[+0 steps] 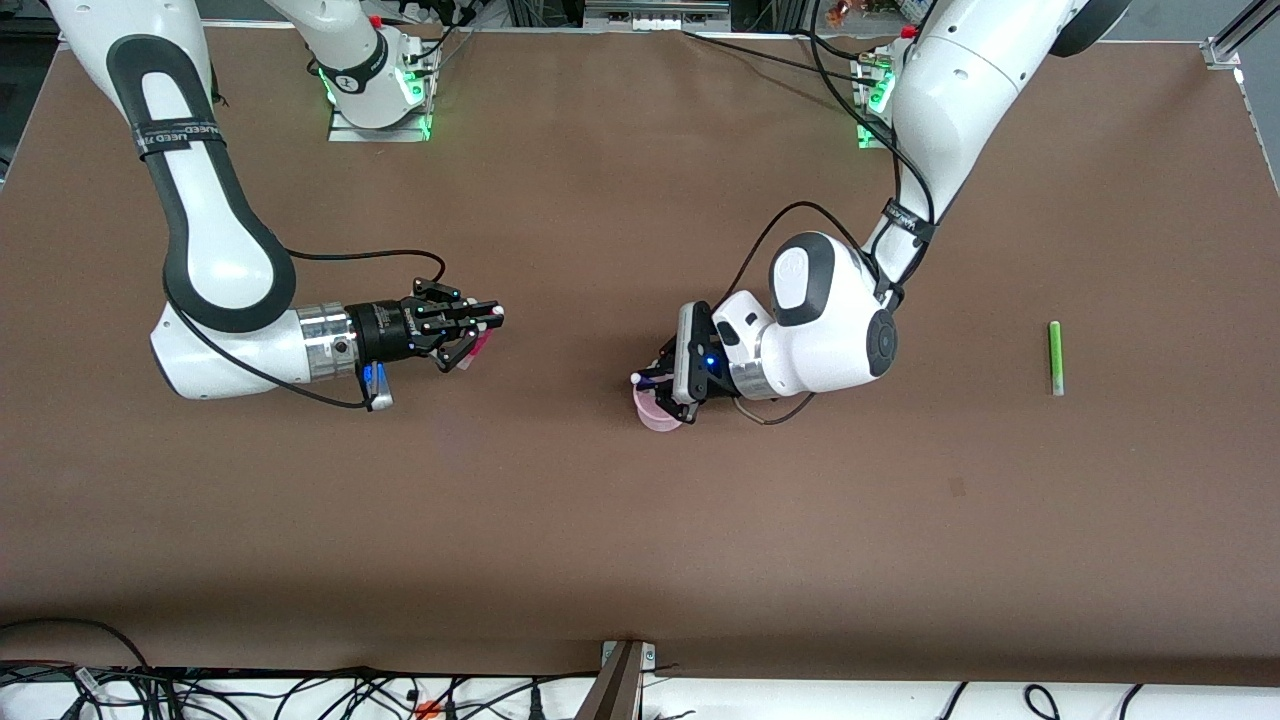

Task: Organize pens into pink holder with both arms
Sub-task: 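Lower the blue marker into the cup and open the left gripper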

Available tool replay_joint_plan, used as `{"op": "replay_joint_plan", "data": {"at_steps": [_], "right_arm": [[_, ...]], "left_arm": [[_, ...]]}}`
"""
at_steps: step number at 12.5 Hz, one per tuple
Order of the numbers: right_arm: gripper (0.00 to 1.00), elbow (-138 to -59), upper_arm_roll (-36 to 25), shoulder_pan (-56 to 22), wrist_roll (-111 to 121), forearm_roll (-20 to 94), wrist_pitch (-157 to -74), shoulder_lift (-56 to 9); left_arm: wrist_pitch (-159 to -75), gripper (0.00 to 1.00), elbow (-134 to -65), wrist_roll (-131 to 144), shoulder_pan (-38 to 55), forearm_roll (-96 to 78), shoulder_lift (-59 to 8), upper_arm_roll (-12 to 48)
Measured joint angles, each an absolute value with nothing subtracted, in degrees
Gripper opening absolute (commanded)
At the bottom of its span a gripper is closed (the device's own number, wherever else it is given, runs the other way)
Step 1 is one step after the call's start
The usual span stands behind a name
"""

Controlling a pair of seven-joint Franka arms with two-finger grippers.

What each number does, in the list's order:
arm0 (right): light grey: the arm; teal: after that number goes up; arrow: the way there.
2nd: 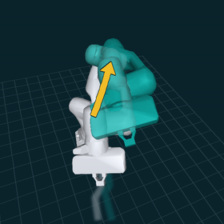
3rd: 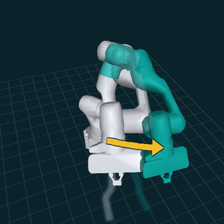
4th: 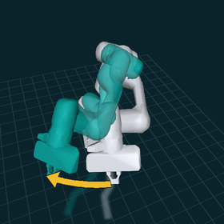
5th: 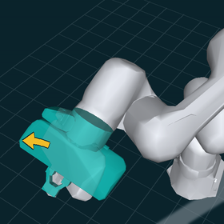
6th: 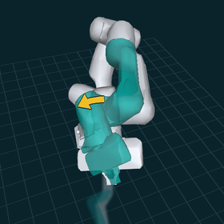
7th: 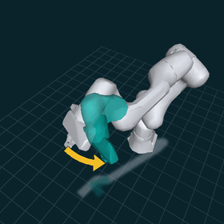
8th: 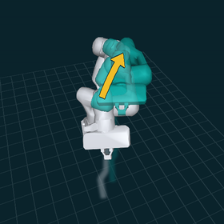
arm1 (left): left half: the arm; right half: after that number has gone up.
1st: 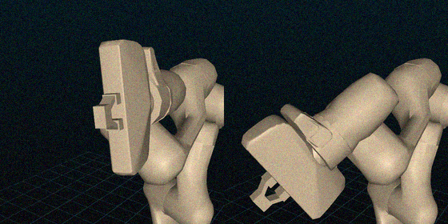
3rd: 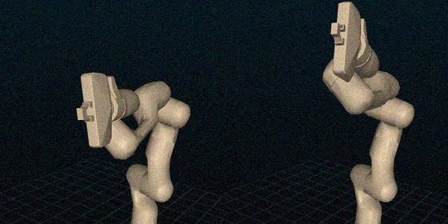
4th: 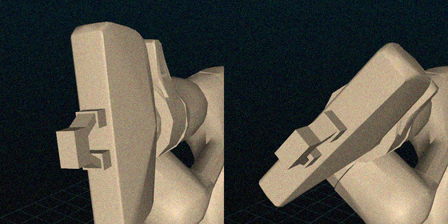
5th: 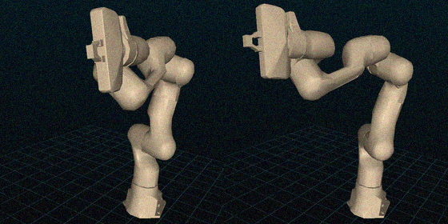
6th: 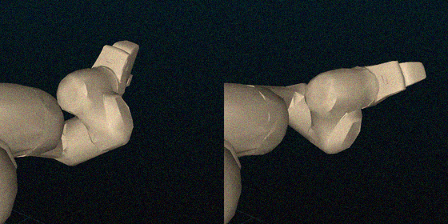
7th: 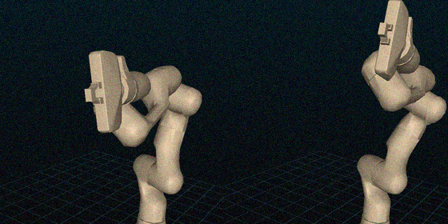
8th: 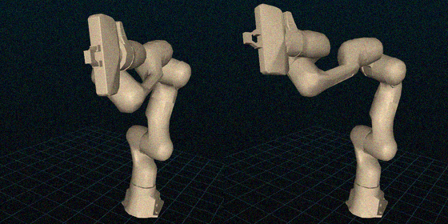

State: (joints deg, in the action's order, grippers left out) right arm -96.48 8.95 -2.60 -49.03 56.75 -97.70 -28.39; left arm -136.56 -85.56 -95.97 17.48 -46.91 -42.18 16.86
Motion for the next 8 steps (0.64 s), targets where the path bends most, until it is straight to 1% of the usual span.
{"op": "replay_joint_plan", "data": {"at_steps": [5, 6, 8], "right_arm": [[0.0, -96.5, 9.0, -2.6, -49.5, 57.7, -97.8, -28.4], [0.0, -96.5, 9.0, -2.6, -49.7, 58.2, -97.9, -28.4], [0.0, -96.4, 9.0, -3.0, -51.1, 58.9, -98.9, -28.4]], "left_arm": [[-136.9, 1.0, -86.0, -92.7, 17.9, -46.9, -42.3, 16.8], [-136.0, 1.0, -85.9, -89.2, 17.8, -46.9, -41.5, 16.7], [-131.1, 1.0, -85.8, -82.2, 17.7, -44.2, -38.4, 15.5]]}}
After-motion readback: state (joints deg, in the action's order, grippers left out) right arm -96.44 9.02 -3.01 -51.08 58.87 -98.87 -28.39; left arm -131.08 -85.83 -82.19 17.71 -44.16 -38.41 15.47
